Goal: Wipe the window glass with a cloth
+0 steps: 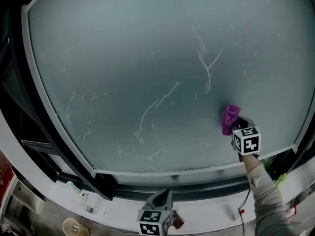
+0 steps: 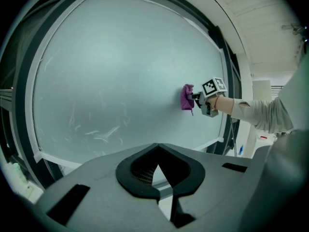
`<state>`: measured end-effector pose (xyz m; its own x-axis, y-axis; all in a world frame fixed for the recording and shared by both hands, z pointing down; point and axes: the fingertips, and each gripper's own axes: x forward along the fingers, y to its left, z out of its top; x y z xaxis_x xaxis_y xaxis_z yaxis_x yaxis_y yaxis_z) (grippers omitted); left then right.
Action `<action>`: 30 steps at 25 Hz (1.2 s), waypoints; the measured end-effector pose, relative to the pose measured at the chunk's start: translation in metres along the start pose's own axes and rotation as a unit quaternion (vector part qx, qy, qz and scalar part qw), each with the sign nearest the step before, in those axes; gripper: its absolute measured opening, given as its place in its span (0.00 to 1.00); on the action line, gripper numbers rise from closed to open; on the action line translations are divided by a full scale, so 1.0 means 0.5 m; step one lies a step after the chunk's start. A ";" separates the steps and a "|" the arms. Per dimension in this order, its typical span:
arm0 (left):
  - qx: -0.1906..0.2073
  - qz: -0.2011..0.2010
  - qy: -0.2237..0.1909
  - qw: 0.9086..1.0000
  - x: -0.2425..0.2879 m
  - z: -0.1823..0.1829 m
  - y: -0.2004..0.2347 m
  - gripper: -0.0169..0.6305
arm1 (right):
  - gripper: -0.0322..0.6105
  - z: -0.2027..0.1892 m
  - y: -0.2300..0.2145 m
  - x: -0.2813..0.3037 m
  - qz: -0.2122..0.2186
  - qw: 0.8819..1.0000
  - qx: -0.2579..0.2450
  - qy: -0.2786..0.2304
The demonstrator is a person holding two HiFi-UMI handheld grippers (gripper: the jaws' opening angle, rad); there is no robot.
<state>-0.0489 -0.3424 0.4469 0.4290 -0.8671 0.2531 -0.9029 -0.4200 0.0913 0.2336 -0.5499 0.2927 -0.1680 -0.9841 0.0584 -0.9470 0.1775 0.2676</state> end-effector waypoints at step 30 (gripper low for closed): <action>0.004 -0.027 -0.010 1.000 0.008 -0.004 -0.010 0.03 | 0.13 -0.131 0.373 -0.338 0.185 0.981 0.064 -0.003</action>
<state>-0.0425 -0.3432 0.4491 0.4783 -0.8477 0.2296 -0.8778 -0.4691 0.0966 0.1035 -0.3499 0.3957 -0.5083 -0.8523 0.1234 -0.8473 0.5206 0.1051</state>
